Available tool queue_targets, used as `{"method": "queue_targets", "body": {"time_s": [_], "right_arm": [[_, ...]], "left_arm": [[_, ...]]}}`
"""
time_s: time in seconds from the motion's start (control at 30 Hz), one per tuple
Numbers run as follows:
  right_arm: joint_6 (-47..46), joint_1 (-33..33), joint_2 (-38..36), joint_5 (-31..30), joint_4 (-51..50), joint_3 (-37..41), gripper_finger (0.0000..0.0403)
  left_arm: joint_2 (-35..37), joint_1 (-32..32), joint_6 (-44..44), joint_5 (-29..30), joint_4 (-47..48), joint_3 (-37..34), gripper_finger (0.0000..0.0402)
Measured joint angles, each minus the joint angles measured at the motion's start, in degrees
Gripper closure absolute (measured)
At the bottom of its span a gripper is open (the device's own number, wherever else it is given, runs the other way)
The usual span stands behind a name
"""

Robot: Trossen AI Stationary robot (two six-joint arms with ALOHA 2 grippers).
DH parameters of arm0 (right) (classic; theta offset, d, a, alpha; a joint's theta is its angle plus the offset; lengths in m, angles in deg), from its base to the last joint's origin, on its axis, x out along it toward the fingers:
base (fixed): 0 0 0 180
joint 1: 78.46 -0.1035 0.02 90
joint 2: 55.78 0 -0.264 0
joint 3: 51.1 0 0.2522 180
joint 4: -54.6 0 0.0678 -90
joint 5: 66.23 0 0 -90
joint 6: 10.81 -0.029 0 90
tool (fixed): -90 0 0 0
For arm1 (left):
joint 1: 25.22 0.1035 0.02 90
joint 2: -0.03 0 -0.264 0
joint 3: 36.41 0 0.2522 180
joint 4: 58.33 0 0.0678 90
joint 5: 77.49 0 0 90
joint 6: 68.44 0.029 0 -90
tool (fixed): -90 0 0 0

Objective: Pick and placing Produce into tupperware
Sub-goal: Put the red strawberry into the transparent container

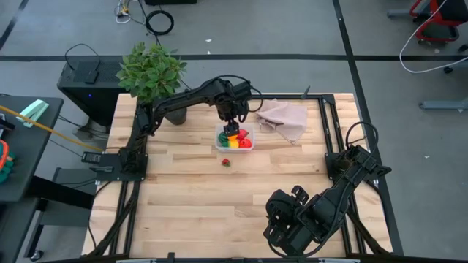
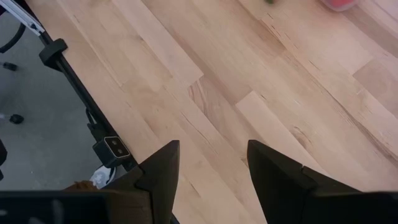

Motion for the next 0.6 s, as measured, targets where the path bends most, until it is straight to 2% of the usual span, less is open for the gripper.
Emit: {"method": "queue_targets", "body": {"time_s": [0.23,0.43,0.6], "right_arm": [[0.0,0.0,0.0,0.0,0.0,0.0,0.0208],[0.2,-0.02,0.0,0.0,0.0,0.0,0.0208],[0.99,-0.04,0.0,0.0,-0.01,-0.01,0.0208]], "left_arm": [[0.0,-1.42,-1.04,0.26,3.25,0.0,0.0123],[0.0,-6.95,-0.25,0.13,8.37,-0.02,0.0126],[-0.02,-11.82,-4.67,0.13,7.76,-0.02,0.0127]]}}
